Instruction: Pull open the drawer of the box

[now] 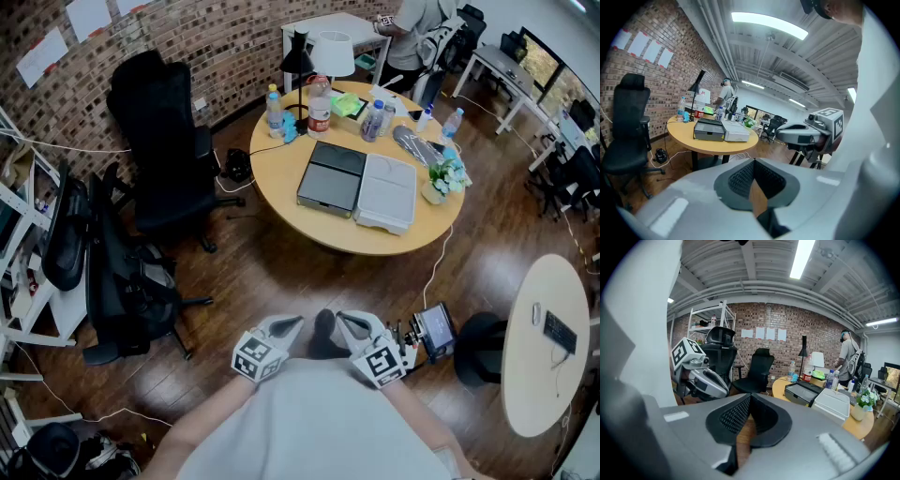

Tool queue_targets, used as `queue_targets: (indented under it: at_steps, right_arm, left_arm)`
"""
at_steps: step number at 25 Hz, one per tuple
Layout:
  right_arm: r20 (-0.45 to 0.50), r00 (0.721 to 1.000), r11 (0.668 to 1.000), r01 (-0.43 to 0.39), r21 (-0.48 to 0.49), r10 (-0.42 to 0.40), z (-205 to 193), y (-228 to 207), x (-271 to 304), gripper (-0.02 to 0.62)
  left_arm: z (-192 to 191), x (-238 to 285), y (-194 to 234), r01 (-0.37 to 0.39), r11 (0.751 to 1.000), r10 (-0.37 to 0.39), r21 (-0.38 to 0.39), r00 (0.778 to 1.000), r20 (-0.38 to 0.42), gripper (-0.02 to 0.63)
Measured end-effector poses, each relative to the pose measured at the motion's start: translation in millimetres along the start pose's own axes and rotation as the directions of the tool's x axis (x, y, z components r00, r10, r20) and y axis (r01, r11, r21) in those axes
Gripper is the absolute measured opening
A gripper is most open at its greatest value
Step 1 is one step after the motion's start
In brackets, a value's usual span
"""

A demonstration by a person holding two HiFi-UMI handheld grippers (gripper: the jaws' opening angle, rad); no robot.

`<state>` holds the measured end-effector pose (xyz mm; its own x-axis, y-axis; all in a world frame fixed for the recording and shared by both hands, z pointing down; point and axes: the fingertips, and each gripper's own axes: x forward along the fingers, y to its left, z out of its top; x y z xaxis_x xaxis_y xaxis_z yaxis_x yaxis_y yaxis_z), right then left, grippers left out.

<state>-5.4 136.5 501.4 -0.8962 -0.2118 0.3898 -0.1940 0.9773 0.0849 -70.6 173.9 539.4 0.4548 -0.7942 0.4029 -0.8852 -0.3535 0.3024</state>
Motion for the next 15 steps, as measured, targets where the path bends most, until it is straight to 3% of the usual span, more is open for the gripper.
queue_targets:
  at_steps: [15]
  right_arm:
    - [0.011, 1.000, 1.000, -0.009, 0.017, 0.008, 2.5, -156.7, 46.1, 0.002]
  left_arm:
    - [92.8, 131.8, 66.4, -0.006, 0.998, 0.010, 0.057, 0.998, -0.064, 0.005]
